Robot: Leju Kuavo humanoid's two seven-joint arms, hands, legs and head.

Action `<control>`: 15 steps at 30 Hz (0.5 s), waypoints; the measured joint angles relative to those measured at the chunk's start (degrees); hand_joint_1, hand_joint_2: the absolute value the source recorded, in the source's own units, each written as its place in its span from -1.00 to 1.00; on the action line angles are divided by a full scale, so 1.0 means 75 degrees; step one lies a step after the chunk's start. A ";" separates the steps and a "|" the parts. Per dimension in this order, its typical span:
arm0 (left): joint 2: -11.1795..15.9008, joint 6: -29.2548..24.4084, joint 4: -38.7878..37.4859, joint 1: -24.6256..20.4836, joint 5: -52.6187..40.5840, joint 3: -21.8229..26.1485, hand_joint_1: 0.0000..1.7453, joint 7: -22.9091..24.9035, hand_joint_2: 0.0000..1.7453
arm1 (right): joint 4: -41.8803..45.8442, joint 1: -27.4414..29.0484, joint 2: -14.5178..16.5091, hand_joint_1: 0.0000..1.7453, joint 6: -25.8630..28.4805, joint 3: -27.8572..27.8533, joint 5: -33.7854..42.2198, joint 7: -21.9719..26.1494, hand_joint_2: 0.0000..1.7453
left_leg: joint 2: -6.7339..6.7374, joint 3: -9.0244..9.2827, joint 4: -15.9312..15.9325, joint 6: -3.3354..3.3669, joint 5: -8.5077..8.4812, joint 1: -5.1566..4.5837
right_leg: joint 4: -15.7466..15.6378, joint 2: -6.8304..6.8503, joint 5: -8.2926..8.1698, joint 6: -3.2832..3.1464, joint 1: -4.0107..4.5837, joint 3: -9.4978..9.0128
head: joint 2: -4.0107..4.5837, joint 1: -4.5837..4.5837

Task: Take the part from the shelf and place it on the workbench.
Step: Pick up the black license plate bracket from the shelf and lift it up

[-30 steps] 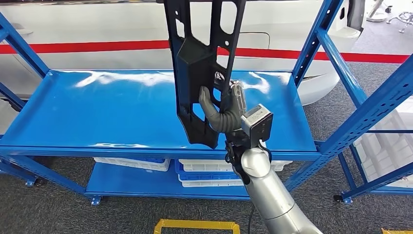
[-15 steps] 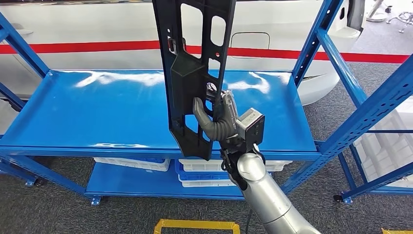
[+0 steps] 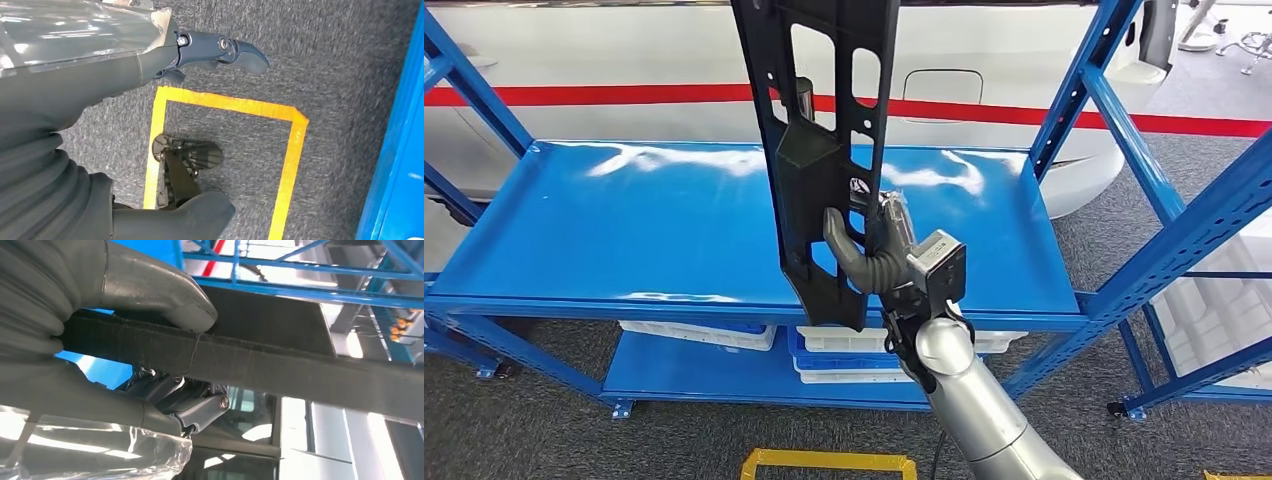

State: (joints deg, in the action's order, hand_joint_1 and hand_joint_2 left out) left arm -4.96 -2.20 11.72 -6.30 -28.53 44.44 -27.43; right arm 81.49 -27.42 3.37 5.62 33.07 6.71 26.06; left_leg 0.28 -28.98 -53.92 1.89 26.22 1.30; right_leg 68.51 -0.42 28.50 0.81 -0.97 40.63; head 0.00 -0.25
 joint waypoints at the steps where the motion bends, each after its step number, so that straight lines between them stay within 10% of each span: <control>1: 0.0000 0.0040 0.0000 -0.0008 -0.0012 -0.0009 -1.00 0.0049 1.00 | -0.0001 0.0038 -0.0015 1.00 -0.0023 -0.0011 -0.0029 -0.0013 1.00 | 0.0003 0.0002 -0.0004 -0.0011 0.0008 0.0008 | 0.0386 0.0001 0.0102 0.0031 -0.0029 0.0195 | 0.0001 -0.0001; 3: 0.0000 0.0101 0.0000 -0.0023 -0.0035 -0.0023 -1.00 0.0114 1.00 | 0.0001 0.0098 -0.0041 1.00 -0.0065 -0.0031 -0.0076 -0.0044 1.00 | -0.0004 0.0009 -0.0035 -0.0070 0.0046 0.0052 | 0.0365 0.0010 -0.0027 0.0187 -0.0108 0.0206 | 0.0001 -0.0001; 6: 0.0013 0.0203 0.0004 -0.0062 -0.0058 -0.0032 -1.00 0.0248 1.00 | 0.0024 0.0116 -0.0054 1.00 -0.0095 -0.0047 -0.0164 -0.0081 1.00 | -0.0031 -0.0039 -0.0259 -0.0304 0.0225 0.0123 | -0.0943 0.0035 -0.0477 0.0433 -0.0220 -0.0449 | 0.0001 0.0030; 12: -0.0008 0.0302 0.0009 -0.0111 -0.0101 -0.0035 -1.00 0.0536 1.00 | 0.0149 0.0201 -0.0078 1.00 -0.0192 -0.0150 -0.0280 -0.0157 1.00 | -0.0046 -0.0209 -0.0649 -0.0490 0.0512 0.0190 | -0.1135 -0.0056 -0.0413 0.0082 -0.0180 -0.0590 | 0.0000 -0.0028; 15: -0.0022 0.0332 0.0009 -0.0115 -0.0114 -0.0037 -1.00 0.0643 1.00 | 0.0223 0.0233 -0.0082 1.00 -0.0216 -0.0203 -0.0347 -0.0168 1.00 | -0.0031 -0.0931 -0.2036 -0.0457 0.1136 0.0158 | -0.1141 -0.0056 -0.0394 -0.0019 -0.0100 -0.0612 | 0.0000 -0.0046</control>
State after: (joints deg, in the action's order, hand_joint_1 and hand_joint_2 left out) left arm -5.13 0.28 11.78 -7.16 -29.39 44.16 -22.60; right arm 83.16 -25.67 2.75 4.01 31.54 4.11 24.80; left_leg 0.05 -35.96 -69.19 -1.54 34.74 2.48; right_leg 59.95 -0.84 25.55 0.67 -1.71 36.03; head 0.00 -0.60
